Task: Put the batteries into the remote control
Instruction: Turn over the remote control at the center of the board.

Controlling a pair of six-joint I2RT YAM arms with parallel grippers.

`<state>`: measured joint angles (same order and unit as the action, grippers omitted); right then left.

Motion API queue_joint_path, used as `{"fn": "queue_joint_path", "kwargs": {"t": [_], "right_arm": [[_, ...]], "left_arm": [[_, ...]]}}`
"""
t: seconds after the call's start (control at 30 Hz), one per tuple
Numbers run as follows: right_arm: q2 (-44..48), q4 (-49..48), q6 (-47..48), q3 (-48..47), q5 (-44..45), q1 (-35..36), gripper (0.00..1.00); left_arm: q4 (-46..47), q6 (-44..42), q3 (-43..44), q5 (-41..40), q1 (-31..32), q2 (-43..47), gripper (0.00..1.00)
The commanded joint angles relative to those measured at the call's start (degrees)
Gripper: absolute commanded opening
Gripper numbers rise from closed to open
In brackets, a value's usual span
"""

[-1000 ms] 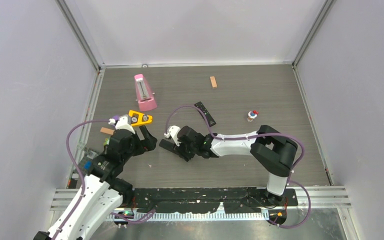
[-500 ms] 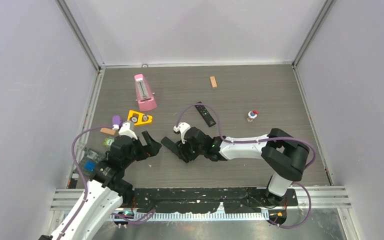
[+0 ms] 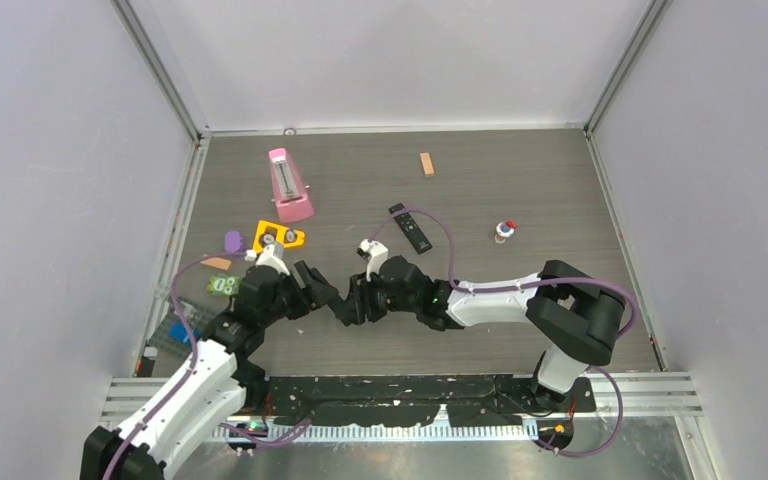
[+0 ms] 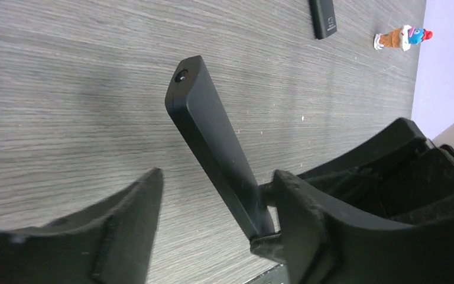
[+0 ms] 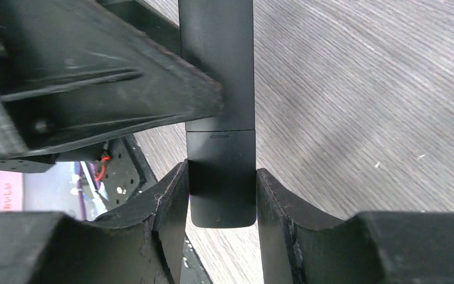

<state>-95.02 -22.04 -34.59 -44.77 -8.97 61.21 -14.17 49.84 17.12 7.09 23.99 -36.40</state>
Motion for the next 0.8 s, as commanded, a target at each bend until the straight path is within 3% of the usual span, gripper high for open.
{"fn": "queue_joint_path", "kwargs": {"t": [0.0, 0.1, 0.27, 0.33, 0.37, 0.47, 0.53, 0.77], "right_arm": [[-0.46, -8.2, -5.31, 0.33, -0.58, 0.44, 0.25], [-0.7, -7.95, -6.1, 0.34, 0.23, 0.49, 0.25], [-2.13, -8.02, -7.21, -0.22, 1.32, 0.57, 0.28], [-2.24, -8.02, -7.79, -0.2, 2.12, 0.58, 0.34], [-1.54, -7.91, -8.09, 0.05, 3.26, 0.58, 0.43], [1.76, -4.78, -9.03, 1.77, 7.09, 0.57, 0.66], [6.89, -0.06, -9.47, 2.68, 13.74, 0.58, 0.73], [21.31, 23.87, -15.16, 5.59, 33.94, 0.49, 0.76]], "left_arm": [[7.68, 3.28, 0.09, 1.14, -0.23, -4.49, 0.58], [7.63, 3.98, 0.62, 1.25, -0.17, -6.83, 0.35], [7.91, 3.02, 1.69, 1.04, -0.15, -9.63, 0.11], [6.73, 1.82, 2.92, 0.24, -0.17, -10.95, 0.03], [5.76, 1.05, 3.93, -0.56, -0.17, -11.75, 0.0], [1.4, -1.36, 7.97, -3.54, -0.08, -14.95, 0.0], [-2.16, -2.66, 11.25, -6.13, 0.2, -17.92, 0.0], [-8.61, 0.35, 25.59, -13.22, 2.64, -33.97, 0.0]]}}
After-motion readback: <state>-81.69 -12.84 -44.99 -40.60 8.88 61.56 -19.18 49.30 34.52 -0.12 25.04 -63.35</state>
